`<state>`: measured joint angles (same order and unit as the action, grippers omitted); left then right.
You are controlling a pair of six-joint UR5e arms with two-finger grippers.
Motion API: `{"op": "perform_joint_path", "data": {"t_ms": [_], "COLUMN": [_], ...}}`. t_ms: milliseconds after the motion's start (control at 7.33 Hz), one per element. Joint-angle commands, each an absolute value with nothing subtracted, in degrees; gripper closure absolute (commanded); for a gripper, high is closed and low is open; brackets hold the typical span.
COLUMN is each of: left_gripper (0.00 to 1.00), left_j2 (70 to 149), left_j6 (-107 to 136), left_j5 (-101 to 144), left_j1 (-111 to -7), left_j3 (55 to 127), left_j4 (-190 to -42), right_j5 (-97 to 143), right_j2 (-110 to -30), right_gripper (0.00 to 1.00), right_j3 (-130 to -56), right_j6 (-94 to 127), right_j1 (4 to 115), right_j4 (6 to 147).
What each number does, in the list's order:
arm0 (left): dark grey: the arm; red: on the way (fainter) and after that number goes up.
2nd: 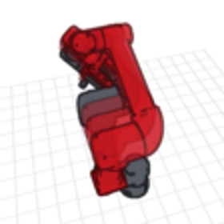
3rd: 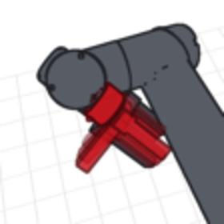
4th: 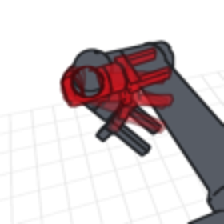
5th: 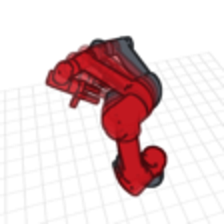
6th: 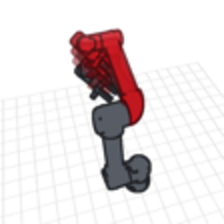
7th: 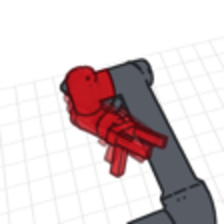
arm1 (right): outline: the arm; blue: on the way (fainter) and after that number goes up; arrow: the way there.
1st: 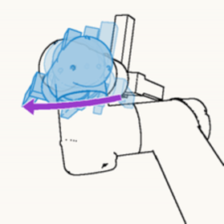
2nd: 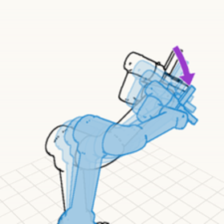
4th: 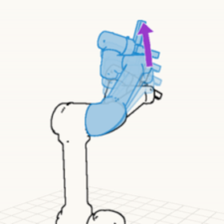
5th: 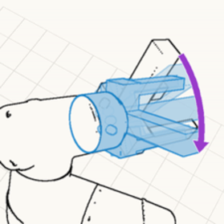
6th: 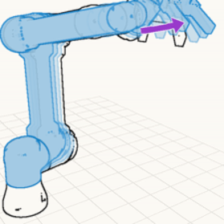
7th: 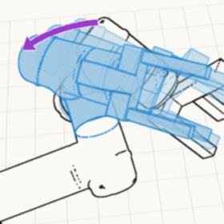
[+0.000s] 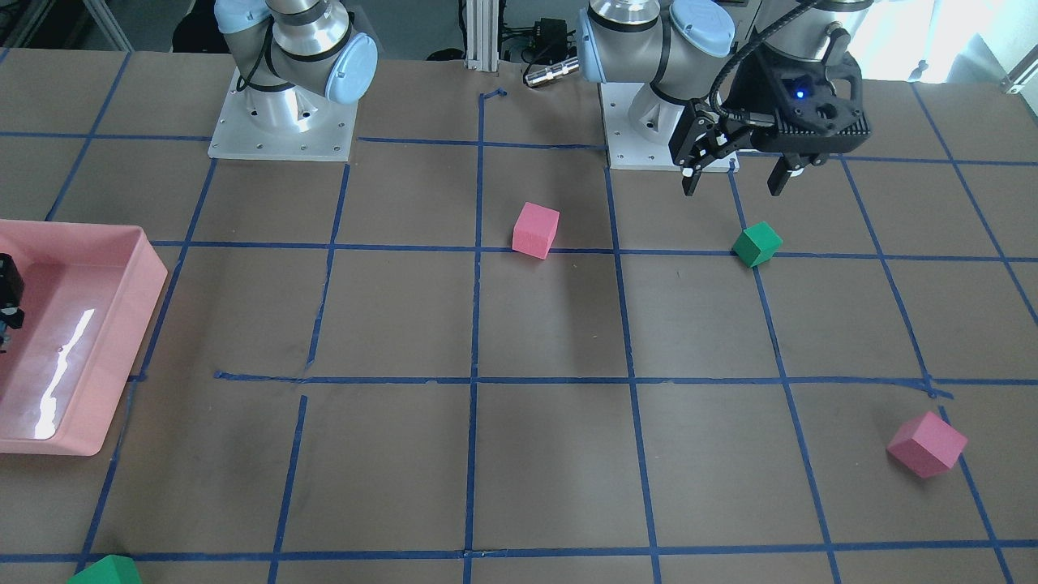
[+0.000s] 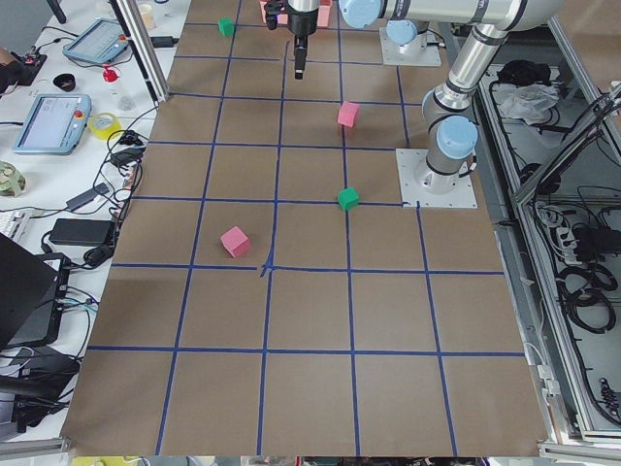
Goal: Align button upright
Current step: 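Lift the switch out of the tray and carry it to the table center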
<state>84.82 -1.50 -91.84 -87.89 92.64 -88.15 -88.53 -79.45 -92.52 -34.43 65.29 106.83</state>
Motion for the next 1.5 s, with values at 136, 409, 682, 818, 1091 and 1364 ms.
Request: {"op": "perform_joint_path", "data": {"t_ms": [136, 409, 682, 818, 1091, 1364], "left_gripper": [0.00, 0.00, 0.00, 0.00, 0.00, 0.00], "left_j2": [84.8, 84.8, 84.8, 84.8, 84.8, 84.7], "left_j6": [-1.5, -1.5, -1.5, -1.5, -1.5, -1.5], "left_j5": [-91.8, -91.8, -91.9, -91.9, -92.0, -91.8], "left_j1": [-87.9, -87.8, -87.9, -87.8, -87.8, -87.9], "left_j3": [92.6, 92.6, 92.6, 92.6, 92.6, 92.6], "left_j4": [-88.1, -88.1, -88.2, -88.1, -88.2, -88.2], "right_j5": [-87.7, -87.5, -87.3, -85.7, -85.4, -85.8], "right_j2": [-77.4, -74.3, -69.1, -66.7, -63.0, -58.1], "right_gripper": [1.00, 1.00, 1.00, 1.00, 1.00, 1.00], "right_j3": [-92.4, -92.9, -93.0, -92.9, -92.8, -92.6], "right_j6": [-11.2, 4.7, 13.3, 13.8, 17.7, 19.9], "right_j1": [84.7, 95.4, 103.0, 105.1, 108.6, 112.0], "right_j4": [107.7, 109.2, 116.4, 118.7, 124.4, 129.1]}}
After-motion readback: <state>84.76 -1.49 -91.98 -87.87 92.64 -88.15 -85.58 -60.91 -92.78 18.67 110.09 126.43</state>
